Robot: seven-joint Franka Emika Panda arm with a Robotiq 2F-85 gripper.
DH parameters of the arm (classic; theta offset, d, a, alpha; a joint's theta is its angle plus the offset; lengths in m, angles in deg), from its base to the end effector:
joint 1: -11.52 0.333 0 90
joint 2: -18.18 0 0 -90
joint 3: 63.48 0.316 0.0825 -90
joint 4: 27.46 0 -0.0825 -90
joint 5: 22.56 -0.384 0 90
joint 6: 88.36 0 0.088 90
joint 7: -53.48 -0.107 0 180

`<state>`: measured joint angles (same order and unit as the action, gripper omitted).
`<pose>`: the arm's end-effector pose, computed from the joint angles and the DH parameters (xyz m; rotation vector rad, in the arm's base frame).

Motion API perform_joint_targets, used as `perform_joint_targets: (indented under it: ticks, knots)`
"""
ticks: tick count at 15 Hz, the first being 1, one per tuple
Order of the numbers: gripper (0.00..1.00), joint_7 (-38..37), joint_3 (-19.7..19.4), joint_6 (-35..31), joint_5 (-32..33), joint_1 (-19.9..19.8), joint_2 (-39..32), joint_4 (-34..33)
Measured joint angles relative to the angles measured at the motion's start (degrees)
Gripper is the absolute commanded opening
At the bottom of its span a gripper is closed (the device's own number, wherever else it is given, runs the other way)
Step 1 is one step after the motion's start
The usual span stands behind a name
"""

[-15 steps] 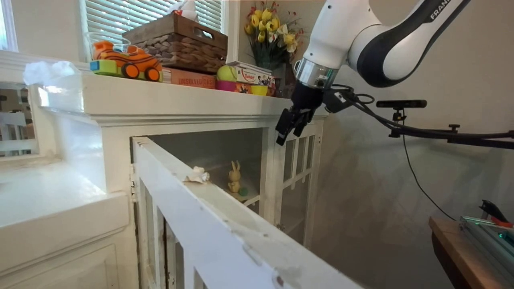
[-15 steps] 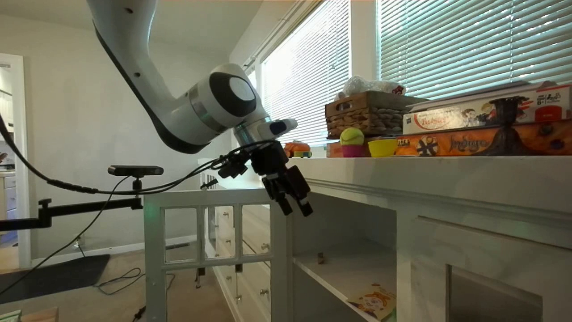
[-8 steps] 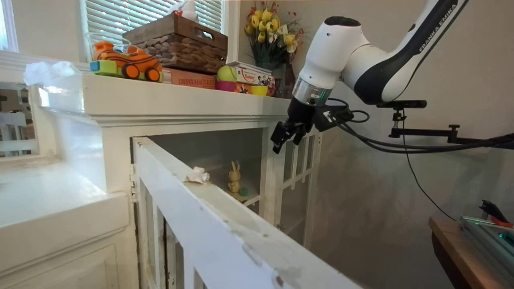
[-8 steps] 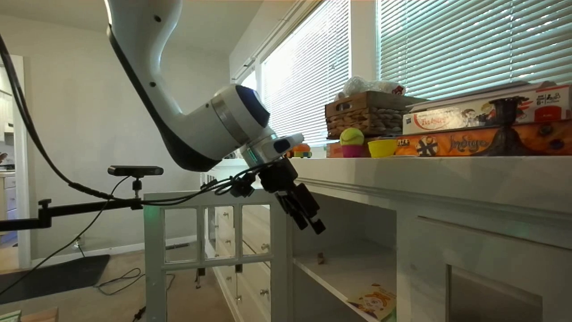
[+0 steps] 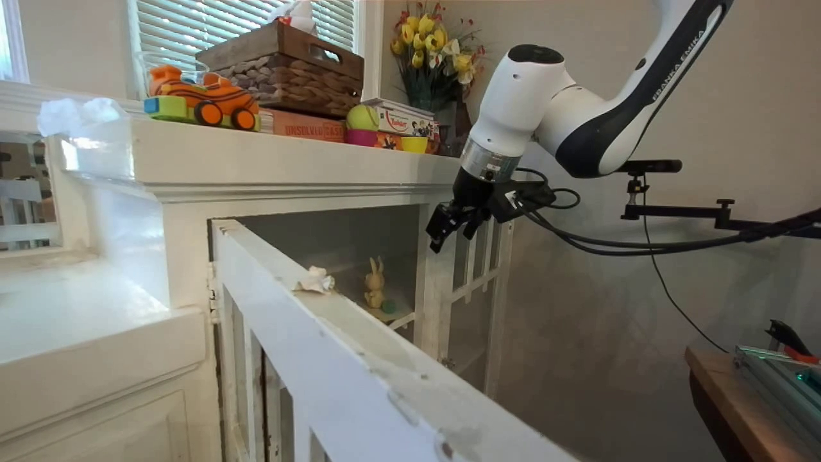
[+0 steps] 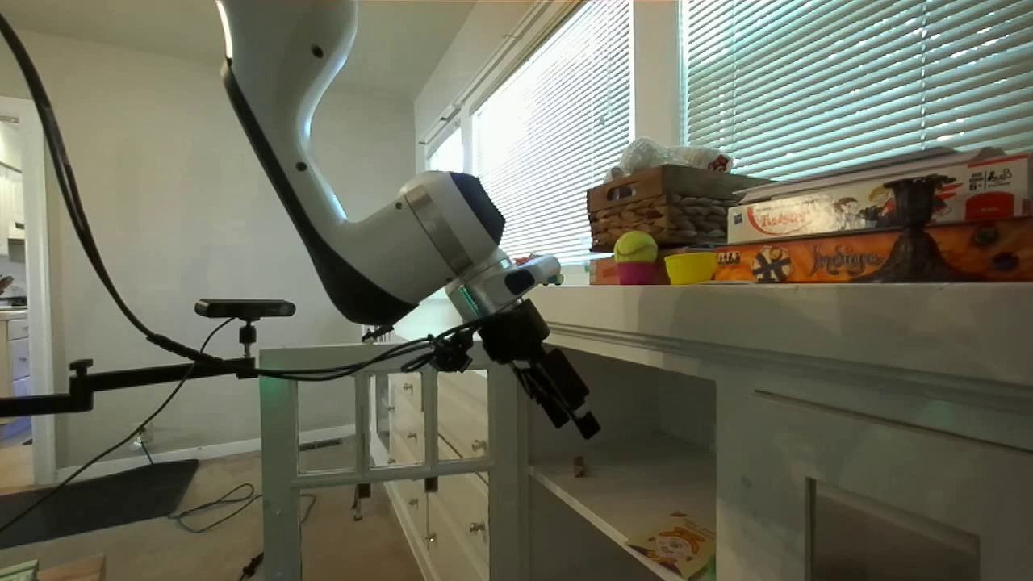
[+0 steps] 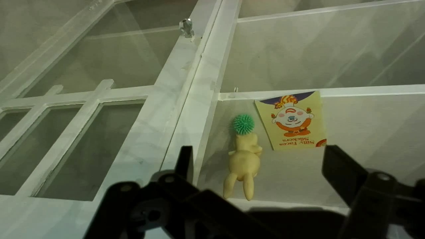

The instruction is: Remove the green toy from the open cabinet then place it inside the yellow bowl.

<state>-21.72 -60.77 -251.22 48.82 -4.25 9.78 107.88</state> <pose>0.5089 -0.0668 0.2797 2.6923 -0.5304 0.7204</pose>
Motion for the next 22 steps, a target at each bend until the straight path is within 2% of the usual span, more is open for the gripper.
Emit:
perform_joint_targets:
  ticks: [4, 7, 11, 13, 18, 22]
  knots:
    - [1.00, -2.00, -0.98, -0.43, 8.08, -0.02, -0.36, -0.45]
    - [1.00, -6.40, -2.25, -1.79, 15.15, -0.09, -1.89, -1.72]
    - [1.00, -13.10, -2.82, -2.76, 21.18, -0.09, -5.01, -3.85]
    - [1.00, -17.54, -2.82, -2.77, 25.35, -0.02, -7.01, -5.41]
    - [1.00, -32.83, -2.13, -1.41, 41.66, 0.08, -13.21, -11.87]
    - [1.00, -39.14, -1.03, 1.44, 49.58, 0.08, -18.28, -15.73]
